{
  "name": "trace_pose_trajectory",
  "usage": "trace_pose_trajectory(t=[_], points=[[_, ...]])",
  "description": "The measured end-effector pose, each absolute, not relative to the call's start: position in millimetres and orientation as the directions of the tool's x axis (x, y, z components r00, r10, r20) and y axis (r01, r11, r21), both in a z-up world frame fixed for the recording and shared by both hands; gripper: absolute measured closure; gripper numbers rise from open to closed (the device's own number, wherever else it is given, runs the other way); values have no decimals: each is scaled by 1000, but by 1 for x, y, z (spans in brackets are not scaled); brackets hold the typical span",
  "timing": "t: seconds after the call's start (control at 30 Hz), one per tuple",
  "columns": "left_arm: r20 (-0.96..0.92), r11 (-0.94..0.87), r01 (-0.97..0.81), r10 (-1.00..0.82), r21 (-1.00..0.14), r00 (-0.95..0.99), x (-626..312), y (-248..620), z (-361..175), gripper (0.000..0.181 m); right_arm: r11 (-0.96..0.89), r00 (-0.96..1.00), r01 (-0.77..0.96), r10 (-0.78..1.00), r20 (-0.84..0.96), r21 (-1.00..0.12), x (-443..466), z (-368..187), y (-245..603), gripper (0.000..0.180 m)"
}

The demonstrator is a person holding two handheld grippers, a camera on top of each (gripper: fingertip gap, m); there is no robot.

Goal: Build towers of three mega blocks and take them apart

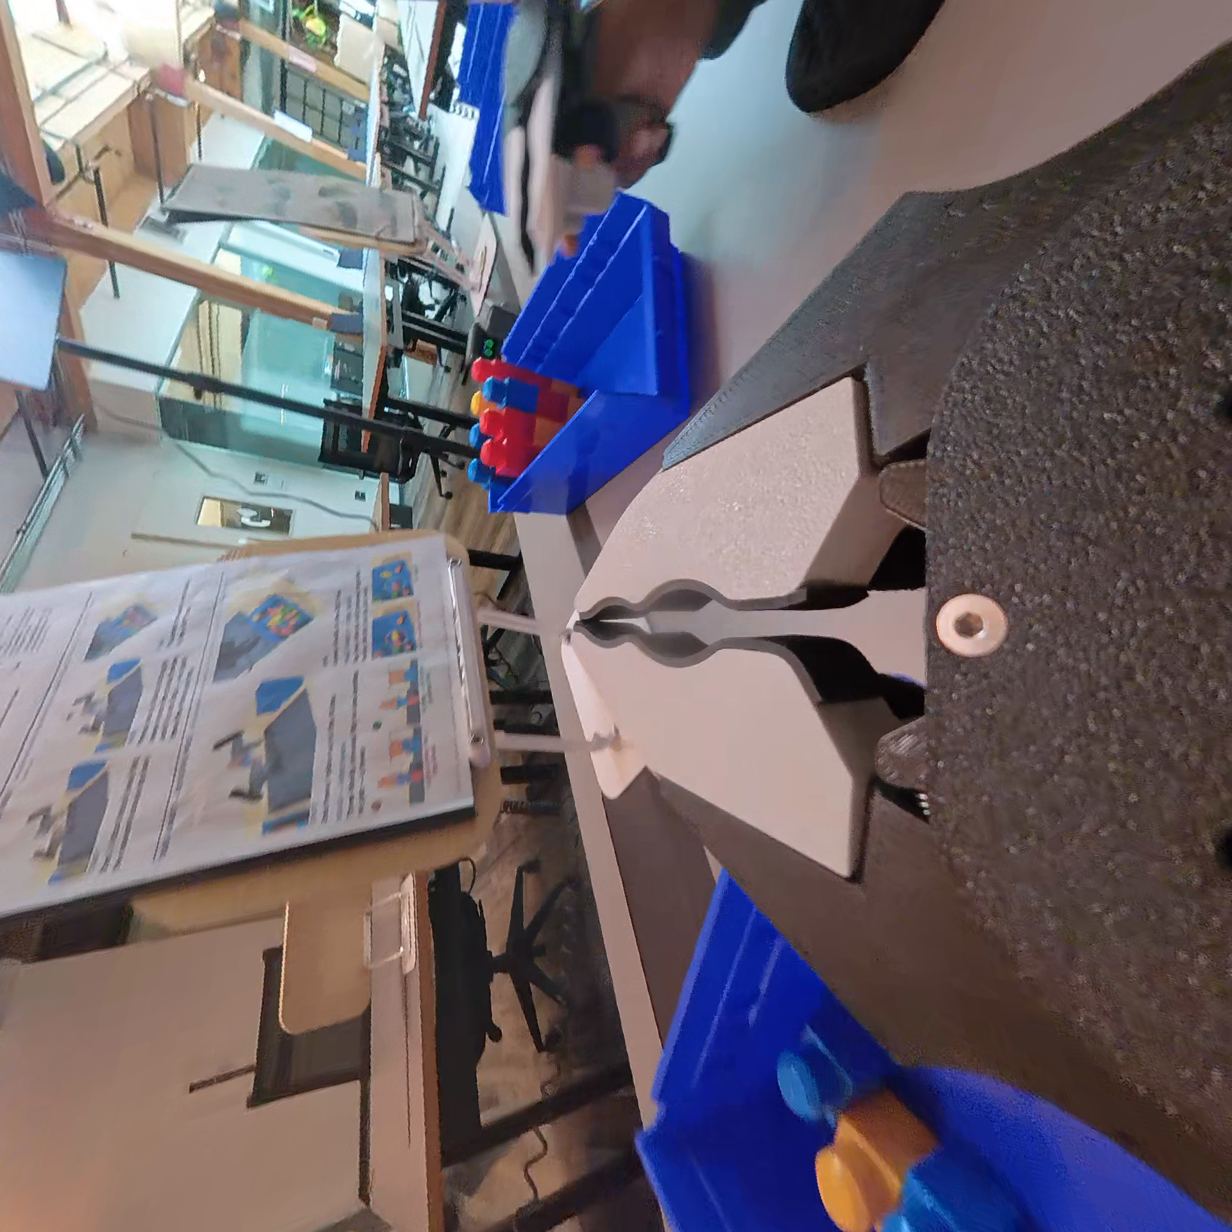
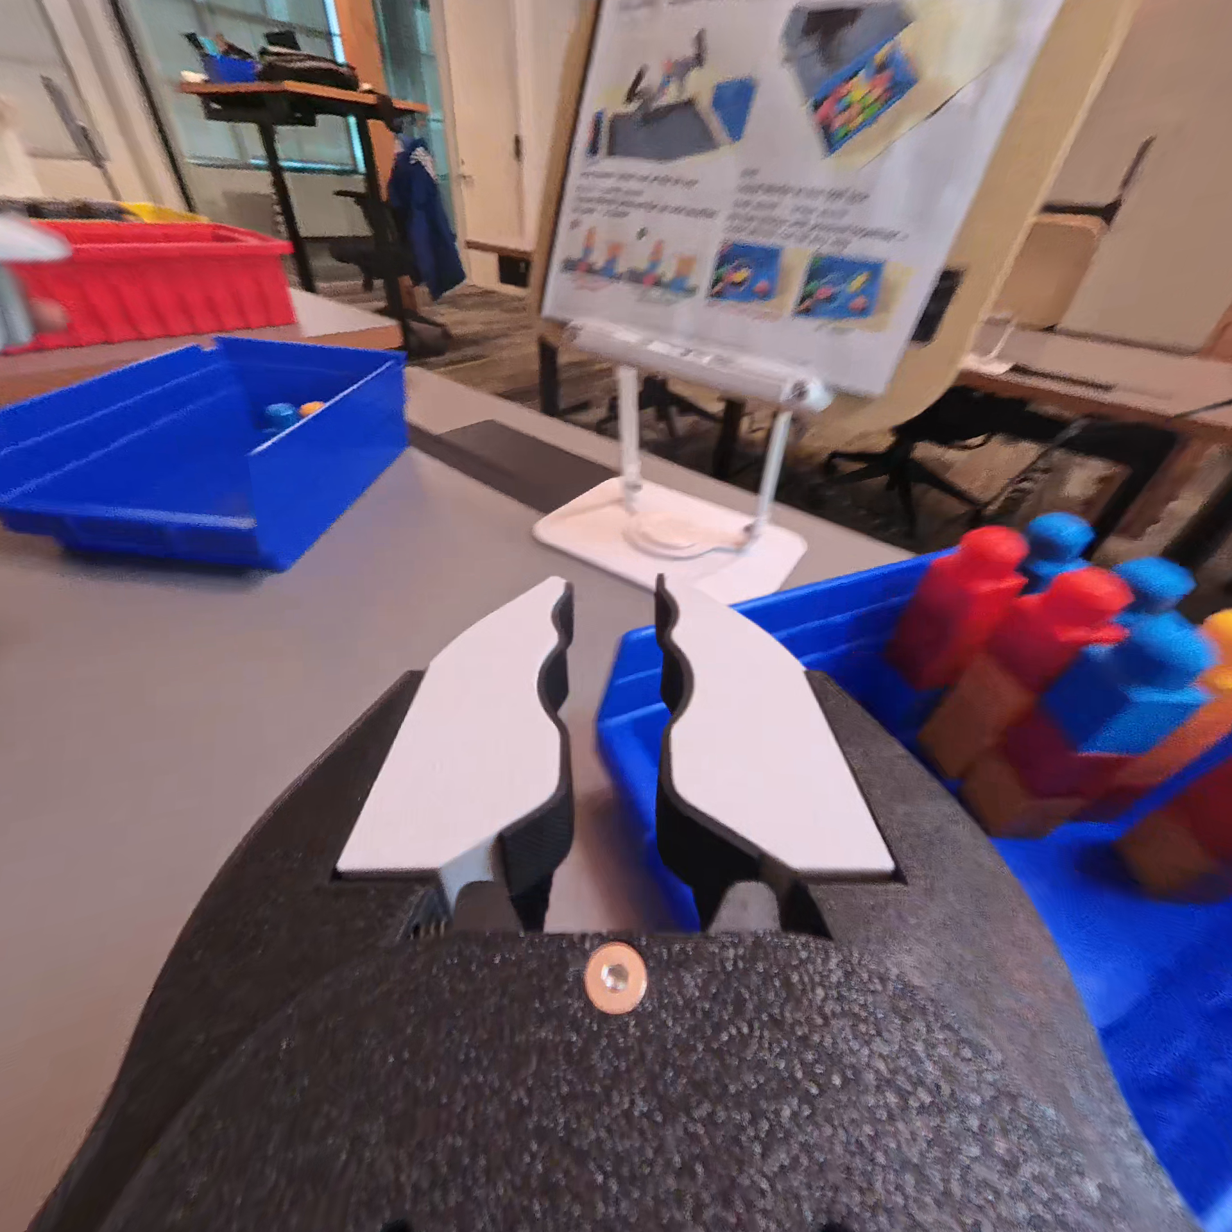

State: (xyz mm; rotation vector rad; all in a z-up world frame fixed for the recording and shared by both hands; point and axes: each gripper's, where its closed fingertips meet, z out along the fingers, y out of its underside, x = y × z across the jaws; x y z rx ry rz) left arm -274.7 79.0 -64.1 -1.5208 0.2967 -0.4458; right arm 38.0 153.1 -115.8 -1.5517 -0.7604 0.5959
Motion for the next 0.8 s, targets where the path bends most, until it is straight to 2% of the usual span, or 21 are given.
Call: trace_pose_trajectory(t=[0.2,0.3,0.4,0.5,0.6,0.67,0.8], points=[[138,-61,125,-342,-990,930,-344,98,-36,181,-82,605,153,795,28,-985,19,-153,125,179],[50,-112,26,-219,-993,974,-386,121,-40,172,-95,603,137,798,7,-986,18,-154,128,179],[-92,-261,-113,-92,-959,992,-429,152,-68,156,-84,598,149,801,22,-985,17,-156,126,179],[-173,-507,-193,-88,-840,981,-456,176,-119,145,-55,588,174,806,59,-983,15,-158,121,179],[-221,-706,-323,-235,-630,947,-463,183,-177,131,-24,569,200,817,96,-979,12,-159,117,179],[-272,-778,-400,-301,-483,914,-473,182,-207,126,-10,553,215,825,113,-977,10,-161,115,179],[-333,-844,-445,-345,-300,878,-492,183,-244,116,41,506,254,846,169,-966,1,-168,107,179]])
